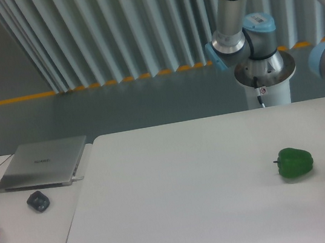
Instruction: Place the triangular bread in the basket
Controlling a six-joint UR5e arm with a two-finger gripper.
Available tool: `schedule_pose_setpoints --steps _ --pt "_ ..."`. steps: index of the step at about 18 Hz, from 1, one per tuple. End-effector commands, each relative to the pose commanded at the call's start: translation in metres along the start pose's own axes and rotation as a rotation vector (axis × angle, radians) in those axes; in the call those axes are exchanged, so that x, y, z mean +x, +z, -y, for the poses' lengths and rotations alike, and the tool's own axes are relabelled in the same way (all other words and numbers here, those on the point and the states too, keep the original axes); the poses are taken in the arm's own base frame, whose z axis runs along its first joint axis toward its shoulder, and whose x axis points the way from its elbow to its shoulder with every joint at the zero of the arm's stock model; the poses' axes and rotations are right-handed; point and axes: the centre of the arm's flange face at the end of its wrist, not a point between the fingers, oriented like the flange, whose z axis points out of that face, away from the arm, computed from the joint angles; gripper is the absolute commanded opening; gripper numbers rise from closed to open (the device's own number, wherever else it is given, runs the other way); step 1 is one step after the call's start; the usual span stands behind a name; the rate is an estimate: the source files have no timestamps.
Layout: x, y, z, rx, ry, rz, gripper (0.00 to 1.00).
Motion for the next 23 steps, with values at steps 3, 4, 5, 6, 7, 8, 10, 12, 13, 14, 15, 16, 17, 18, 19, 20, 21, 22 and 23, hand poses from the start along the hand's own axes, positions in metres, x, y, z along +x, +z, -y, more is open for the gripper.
schedule_pose_setpoints --steps 3,4,5,6,7,8,10,12,13,14,15,16,17,18,19,20,21,22,23 --pt "-0.021 -0.023 -0.021 0.013 0.071 0.04 0.0" --pt "-0.029 -0.028 -0.028 0.018 0.106 0.066 0.0" --pt "-0.039 -0.034 -0.035 0.022 0.145 0.106 0.0" --pt "-0.054 -0.038 -0.048 0.025 0.182 0.151 0.0" --pt "-0.068 -0.034 -0.062 0.043 0.202 0.166 0.0" --pt "-0.077 -0.032 -0.076 0.05 0.227 0.178 0.0" --pt "-0.094 -0.02 -0.104 0.034 0.307 0.182 0.0" --pt "-0.107 -0.006 -0.126 0.017 0.377 0.189 0.0" --pt "-0.109 -0.001 -0.131 0.014 0.397 0.199 0.0" --pt "-0.114 0.006 -0.136 0.012 0.399 0.208 0.0" --pt "-0.116 0.009 -0.138 0.011 0.401 0.22 0.0" --pt "-0.116 0.016 -0.139 0.011 0.402 0.216 0.0" --pt "-0.114 0.019 -0.14 0.011 0.401 0.209 0.05" --pt "-0.112 0.018 -0.138 0.01 0.404 0.209 0.3" --pt "-0.111 0.02 -0.136 0.011 0.404 0.206 0.4" --pt "-0.109 0.021 -0.134 0.014 0.407 0.202 0.61" --pt "-0.107 0.021 -0.132 0.016 0.412 0.202 0.95" --pt "-0.106 0.02 -0.131 0.022 0.411 0.204 1.0" --pt "-0.106 0.019 -0.13 0.034 0.411 0.205 1.0"
